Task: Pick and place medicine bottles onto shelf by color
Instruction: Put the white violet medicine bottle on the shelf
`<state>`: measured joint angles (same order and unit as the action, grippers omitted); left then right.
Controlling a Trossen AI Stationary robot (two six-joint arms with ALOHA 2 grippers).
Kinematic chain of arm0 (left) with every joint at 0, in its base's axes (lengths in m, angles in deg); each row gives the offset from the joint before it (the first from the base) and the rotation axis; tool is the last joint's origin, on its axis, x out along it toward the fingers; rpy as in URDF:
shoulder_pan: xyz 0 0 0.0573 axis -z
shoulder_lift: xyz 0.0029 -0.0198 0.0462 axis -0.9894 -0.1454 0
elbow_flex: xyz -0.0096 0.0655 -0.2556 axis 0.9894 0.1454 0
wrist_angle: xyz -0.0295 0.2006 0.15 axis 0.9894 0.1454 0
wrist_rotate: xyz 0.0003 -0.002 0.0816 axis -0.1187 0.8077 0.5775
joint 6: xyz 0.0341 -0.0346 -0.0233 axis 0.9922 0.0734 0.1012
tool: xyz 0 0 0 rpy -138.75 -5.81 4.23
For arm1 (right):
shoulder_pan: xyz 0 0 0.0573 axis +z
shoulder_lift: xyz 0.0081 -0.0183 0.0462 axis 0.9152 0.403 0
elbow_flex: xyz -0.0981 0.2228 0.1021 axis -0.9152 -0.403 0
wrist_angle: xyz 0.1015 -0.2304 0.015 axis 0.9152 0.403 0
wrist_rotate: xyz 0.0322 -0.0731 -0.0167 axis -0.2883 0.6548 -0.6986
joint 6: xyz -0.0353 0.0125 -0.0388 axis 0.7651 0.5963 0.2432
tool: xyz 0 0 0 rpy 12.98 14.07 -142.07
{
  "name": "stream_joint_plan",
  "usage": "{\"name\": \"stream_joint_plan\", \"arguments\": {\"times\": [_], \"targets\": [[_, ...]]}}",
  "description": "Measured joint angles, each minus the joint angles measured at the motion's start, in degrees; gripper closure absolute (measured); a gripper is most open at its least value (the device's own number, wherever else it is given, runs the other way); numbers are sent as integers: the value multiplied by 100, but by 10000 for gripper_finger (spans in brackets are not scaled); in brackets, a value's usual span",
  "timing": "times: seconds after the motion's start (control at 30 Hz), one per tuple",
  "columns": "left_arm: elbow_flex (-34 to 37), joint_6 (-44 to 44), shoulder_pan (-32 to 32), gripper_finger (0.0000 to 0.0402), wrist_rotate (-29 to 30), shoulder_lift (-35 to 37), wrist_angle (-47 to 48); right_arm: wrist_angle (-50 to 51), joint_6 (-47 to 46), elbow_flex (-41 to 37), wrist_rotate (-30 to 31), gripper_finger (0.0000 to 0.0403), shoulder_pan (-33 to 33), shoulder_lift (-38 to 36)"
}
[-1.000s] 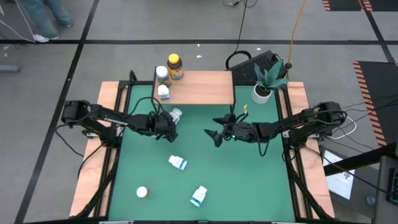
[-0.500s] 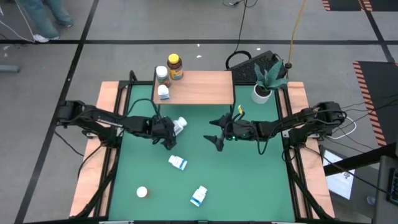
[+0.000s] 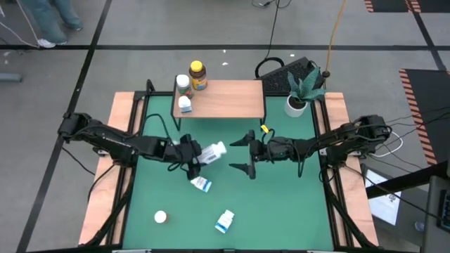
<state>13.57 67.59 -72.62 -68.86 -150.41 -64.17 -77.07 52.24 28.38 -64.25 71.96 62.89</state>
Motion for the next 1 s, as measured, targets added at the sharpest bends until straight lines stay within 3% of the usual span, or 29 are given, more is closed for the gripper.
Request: {"name": "stream_joint_plan", "arguments": {"times": [0.17, 0.37, 0.53, 0.77, 1.0], "targets": [[11, 616, 247, 120, -44, 7, -603, -10, 282, 0, -62, 26, 113, -2], [10, 1520, 367, 119, -1153, 4, -1710, -232, 840, 0, -743, 26, 153, -2], [10, 1713, 413, 119, -1868, 6, -2318, -488, 876, -2, -1499, 26, 235, -2], [9, 1699, 413, 119, -1921, -20, -2338, -753, 1485, -2, -1192, 36, 581, -2], [9, 1628, 412, 119, -1921, -22, -2371, -777, 1899, -2, -987, 92, 656, -2]]}}
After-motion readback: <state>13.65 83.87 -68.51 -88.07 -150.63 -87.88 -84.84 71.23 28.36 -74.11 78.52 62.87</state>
